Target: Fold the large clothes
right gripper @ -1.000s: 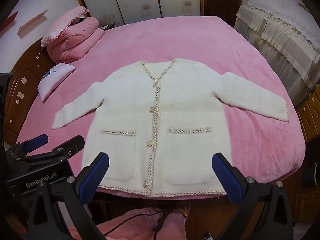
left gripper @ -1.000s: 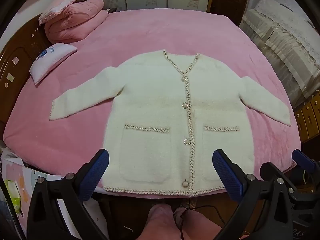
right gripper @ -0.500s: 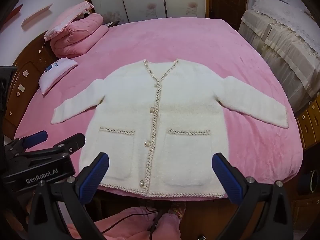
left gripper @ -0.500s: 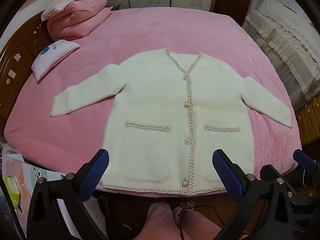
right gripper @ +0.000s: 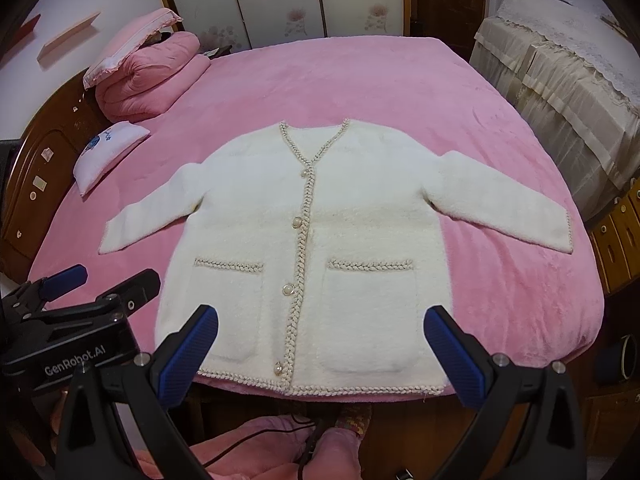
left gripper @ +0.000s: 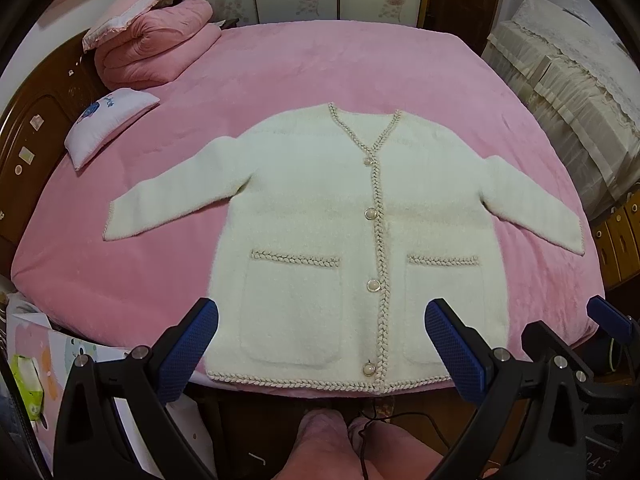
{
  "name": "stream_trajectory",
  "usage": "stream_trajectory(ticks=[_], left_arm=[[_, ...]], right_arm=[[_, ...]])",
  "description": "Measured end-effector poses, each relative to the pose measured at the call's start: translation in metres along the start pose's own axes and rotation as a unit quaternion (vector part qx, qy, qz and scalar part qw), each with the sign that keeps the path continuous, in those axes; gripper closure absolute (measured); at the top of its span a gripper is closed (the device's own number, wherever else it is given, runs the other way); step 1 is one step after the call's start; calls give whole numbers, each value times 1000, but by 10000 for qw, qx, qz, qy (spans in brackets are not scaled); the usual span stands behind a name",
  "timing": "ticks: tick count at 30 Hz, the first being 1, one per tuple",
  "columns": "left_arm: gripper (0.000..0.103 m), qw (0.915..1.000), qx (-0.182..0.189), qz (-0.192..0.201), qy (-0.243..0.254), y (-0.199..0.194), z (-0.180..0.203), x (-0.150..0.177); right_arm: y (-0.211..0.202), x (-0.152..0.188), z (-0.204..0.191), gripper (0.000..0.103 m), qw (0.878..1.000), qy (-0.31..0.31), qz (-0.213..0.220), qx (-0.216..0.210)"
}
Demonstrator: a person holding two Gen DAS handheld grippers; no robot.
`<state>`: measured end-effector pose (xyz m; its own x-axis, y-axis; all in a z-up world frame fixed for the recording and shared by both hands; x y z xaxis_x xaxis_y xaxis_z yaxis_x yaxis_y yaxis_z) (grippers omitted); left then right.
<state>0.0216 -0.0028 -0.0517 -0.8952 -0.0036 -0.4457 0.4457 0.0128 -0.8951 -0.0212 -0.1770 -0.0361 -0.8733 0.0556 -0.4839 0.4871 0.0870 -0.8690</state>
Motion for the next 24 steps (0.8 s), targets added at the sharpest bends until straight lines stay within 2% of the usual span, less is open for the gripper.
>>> stream_trajectory(ticks=[24], left_arm=[[1,10000,-42,-37,-58,-2,6,8]], right_arm=[[1,3,4,0,10000,13,-29,-58]])
Point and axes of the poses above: each gripper's, at about its wrist camera, not at the fingertips, and y roughly the way its jaws point, z to its right, x to its underside, the point moved 6 cm from there along y, roughly the way its jaws point
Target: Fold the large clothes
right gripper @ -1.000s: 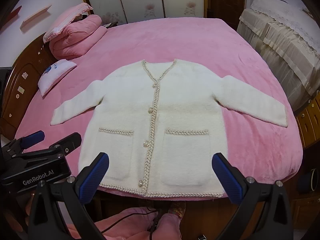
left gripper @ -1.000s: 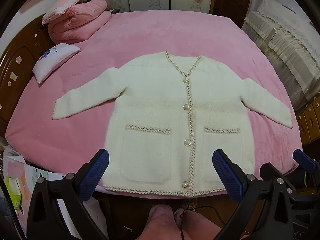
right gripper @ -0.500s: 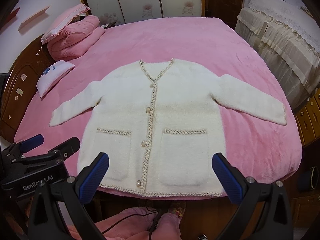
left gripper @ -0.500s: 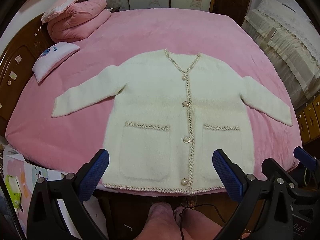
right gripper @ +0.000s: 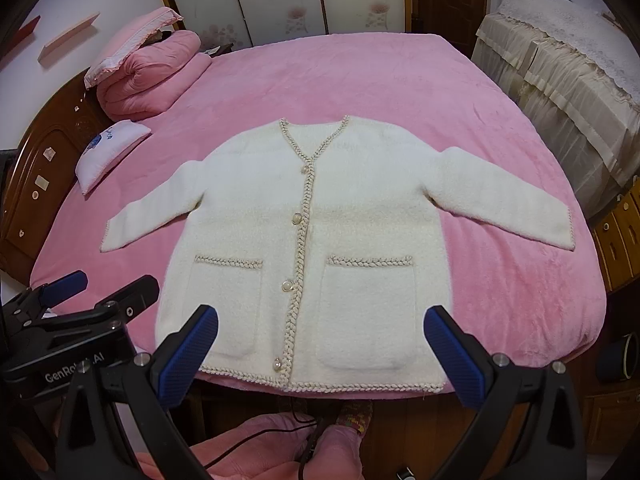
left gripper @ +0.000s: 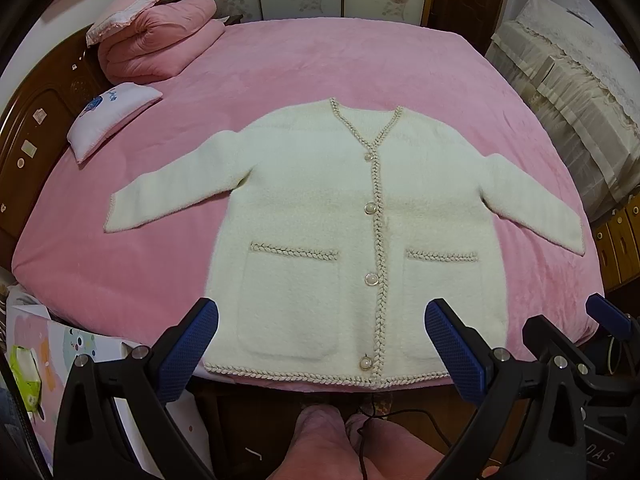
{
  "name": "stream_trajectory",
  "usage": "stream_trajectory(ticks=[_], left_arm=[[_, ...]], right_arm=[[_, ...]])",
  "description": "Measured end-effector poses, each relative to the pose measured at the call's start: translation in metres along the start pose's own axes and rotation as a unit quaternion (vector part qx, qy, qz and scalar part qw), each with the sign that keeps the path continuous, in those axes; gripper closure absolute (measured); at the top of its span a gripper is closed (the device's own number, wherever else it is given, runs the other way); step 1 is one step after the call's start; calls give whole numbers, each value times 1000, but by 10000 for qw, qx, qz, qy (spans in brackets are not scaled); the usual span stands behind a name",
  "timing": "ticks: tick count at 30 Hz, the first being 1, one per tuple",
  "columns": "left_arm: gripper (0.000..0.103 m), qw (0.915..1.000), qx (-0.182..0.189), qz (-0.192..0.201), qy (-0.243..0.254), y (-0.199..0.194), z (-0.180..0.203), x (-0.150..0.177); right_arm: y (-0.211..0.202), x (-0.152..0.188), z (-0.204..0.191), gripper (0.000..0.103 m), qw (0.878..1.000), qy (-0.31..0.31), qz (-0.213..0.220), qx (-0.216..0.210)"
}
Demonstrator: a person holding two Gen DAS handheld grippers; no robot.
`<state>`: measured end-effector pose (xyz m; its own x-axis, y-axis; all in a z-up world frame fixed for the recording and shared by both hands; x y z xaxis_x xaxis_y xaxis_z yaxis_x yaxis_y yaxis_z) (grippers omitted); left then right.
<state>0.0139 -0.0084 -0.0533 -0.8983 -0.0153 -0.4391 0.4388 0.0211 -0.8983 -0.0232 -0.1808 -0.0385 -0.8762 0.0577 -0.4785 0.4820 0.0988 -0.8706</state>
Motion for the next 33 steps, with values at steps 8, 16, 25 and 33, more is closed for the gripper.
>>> stream_trajectory(ticks=[8,16,25,33], left_arm=[[1,10000,-41,37,-29,-3,5,2],[1,9999,-129,67,-89,-6,14,4],[1,9986,-425,295,-140,-23,30,11],[1,9967,-674,434,-155,-34,39,18]], right_arm=[[0,1,4,0,10000,-17,8,-36],[-2,0,14,0,9999,-96,23,-98],[-13,-3,26,0,9988,-441,220,-27],[-17,-5,37,0,9974,-606,383,-94]])
Point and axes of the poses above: each gripper's, at about its wrist camera, not at the fingertips, and y roughly the way its jaws point, z to its right, x to its underside, the point moved 6 cm from there along y, roughly the way its jaws point
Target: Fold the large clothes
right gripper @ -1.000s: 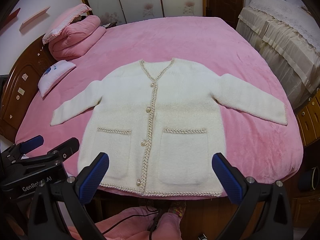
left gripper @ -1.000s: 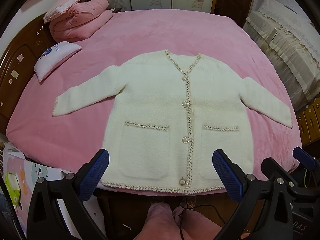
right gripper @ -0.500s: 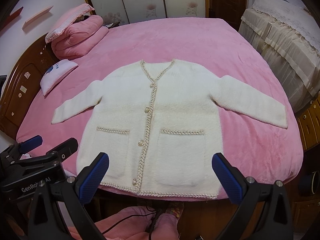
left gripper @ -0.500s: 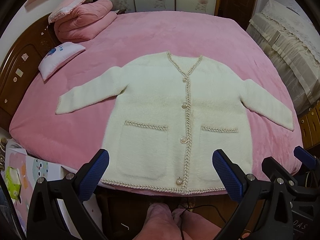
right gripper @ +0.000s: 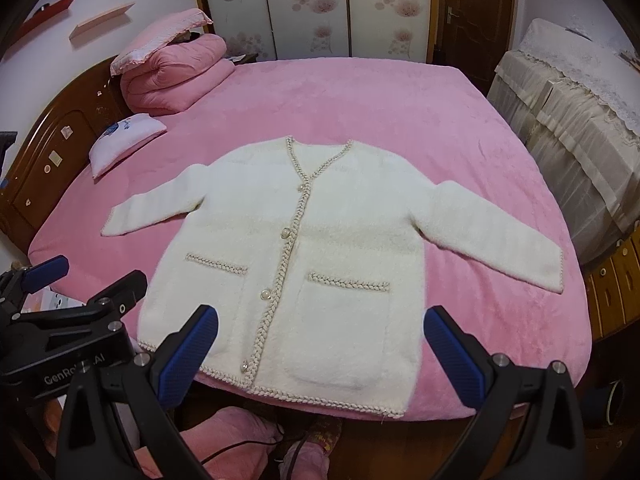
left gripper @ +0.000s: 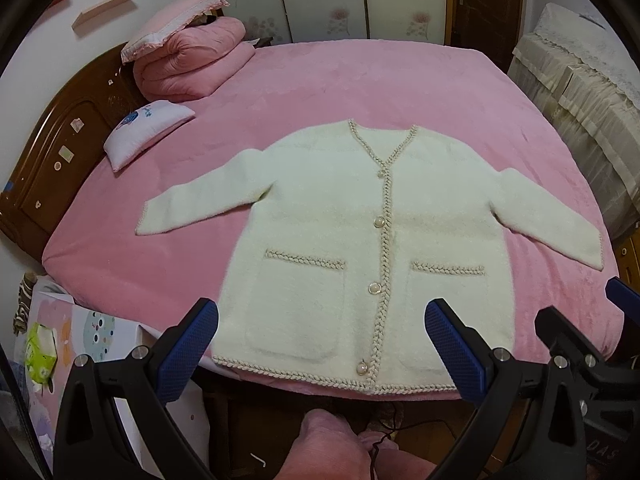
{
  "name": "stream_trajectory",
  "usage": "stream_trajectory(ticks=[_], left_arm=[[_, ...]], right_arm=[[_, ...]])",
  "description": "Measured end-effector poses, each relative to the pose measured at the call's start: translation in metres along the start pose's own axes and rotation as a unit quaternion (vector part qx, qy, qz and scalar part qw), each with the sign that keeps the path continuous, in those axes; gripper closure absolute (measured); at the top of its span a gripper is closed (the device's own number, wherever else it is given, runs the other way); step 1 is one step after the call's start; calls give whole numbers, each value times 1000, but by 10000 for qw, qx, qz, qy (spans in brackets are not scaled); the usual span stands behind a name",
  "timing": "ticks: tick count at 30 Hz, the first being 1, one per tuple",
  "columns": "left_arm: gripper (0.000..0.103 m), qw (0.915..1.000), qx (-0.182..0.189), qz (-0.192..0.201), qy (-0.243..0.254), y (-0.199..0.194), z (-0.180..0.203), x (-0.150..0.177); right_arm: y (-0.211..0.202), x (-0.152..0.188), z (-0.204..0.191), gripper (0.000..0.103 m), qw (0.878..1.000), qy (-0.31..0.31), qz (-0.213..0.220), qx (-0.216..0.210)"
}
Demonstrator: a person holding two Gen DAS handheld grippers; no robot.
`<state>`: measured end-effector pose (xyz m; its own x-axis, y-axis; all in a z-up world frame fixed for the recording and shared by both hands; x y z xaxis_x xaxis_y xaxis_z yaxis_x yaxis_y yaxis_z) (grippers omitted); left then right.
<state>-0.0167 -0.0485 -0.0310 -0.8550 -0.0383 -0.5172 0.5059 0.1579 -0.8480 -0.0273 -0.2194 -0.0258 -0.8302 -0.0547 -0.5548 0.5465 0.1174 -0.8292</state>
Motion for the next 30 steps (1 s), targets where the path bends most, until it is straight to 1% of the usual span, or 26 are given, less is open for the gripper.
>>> stream_trajectory(ticks=[2,9,15,19,23,26,30], left_arm=[[1,10000,32,-14,-39,0,-2,1],[1,9998,-57,-136,-139,3,-8,1],[1,9993,58,-230,-306,9,-21,3],[1,9980,167,-308,-521,17,-39,3],[1,9947,398,-474,-825,30,-62,7],[1,9896,613,-565,-1171,44,-87,7],[1,9829,814,-600,-1536,70,-125,1]], right_arm=[[0,-2,3,0,10000,27,21,-16],[7,-6,-1,0,9998,-55,-16,-175],[16,-13,-8,0,9996,-77,-52,-275],[25,-18,-22,0,9991,-178,-132,-374],[36,-23,-42,0,9980,-318,-170,-522],[47,-27,-58,0,9972,-376,-238,-609],[67,-35,-81,0,9972,-432,-246,-563]])
Point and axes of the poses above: each gripper's, at about its wrist camera, not at the fingertips, and y roughly the way its jaws point, z to its right, x to its underside, the point moved 6 cm from there along y, roughly the way its jaws point
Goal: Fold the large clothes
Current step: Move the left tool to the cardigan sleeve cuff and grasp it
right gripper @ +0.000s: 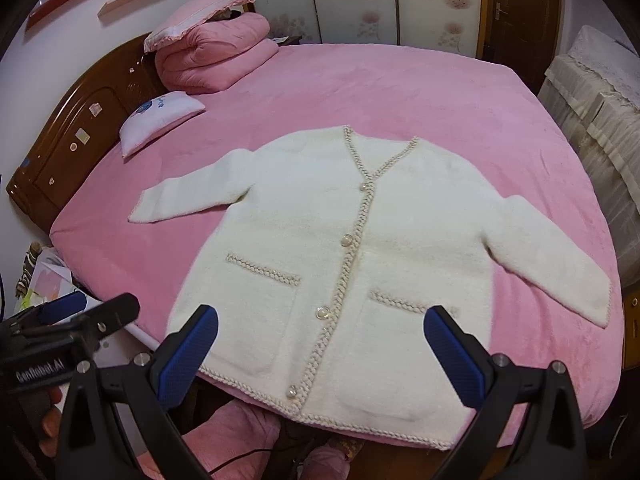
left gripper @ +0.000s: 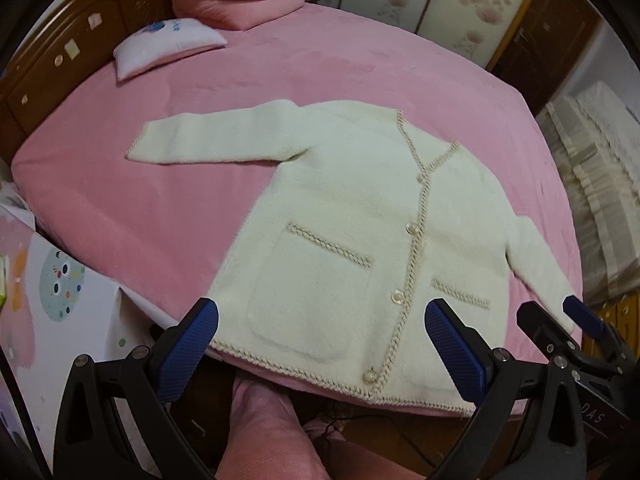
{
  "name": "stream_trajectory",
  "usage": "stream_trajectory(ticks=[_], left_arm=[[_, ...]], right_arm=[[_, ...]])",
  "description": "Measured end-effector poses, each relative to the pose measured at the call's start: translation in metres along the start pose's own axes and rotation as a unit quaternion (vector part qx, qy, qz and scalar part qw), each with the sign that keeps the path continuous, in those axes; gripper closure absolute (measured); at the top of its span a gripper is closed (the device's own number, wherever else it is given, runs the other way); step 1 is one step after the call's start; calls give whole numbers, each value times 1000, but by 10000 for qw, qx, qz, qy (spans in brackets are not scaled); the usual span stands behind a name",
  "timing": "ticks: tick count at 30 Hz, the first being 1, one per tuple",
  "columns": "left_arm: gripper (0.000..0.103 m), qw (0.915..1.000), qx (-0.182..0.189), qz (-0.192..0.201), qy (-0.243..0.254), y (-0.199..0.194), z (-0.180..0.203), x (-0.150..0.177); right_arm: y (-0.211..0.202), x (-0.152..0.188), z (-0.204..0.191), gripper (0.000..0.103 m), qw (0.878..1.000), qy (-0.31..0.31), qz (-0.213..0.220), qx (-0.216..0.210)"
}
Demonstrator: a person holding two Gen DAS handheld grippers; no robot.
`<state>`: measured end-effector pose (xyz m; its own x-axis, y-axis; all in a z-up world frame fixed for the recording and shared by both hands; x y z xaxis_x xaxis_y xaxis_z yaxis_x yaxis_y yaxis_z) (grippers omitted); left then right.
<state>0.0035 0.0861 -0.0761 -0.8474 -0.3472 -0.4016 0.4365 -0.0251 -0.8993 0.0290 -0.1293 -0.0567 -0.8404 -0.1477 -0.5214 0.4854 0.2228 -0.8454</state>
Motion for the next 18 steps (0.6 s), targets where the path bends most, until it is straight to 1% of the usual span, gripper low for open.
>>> stream_trajectory(ticks=[2,3,5,8,10,13,15,18], left_arm=[[1,9998,138,-39,-150,13,-22,-17],[1,9994,190,-123,-262,21,-38,-29],[1,9983,211,-246,-493,33,-64,-49],[1,9944,70,-445,-959,55,-115,-89],[1,9901,-9,-567,-1286,69,-147,-113],[1,9831,-83,-667,-1703,91,-201,-146],[1,9806,-139,-599,-1862,108,-238,-168],[1,9734,-278,-298,-2254,130,-300,-196]], right_arm=[[14,-11,-12,0,9999,-4,48,107],[22,-16,-18,0,9999,-3,40,162],[41,-31,-35,0,9995,-21,-94,309],[61,-55,-63,0,9993,-90,-89,348],[74,-74,-87,0,9991,-230,-29,368],[95,-102,-121,0,9978,-423,13,515],[109,-119,-143,0,9976,-443,-16,538],[129,-140,-173,0,9974,-471,-120,538]])
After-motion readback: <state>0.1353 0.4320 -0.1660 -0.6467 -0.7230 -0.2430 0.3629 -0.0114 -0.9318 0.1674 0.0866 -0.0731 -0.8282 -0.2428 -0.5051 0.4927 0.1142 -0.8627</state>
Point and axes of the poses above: each gripper's, at about its wrist camera, not at the fingertips, and y roughly the way its jaws point, z to its right, x to its underside, the point moved 6 cm from there along y, roughly the way its jaws point
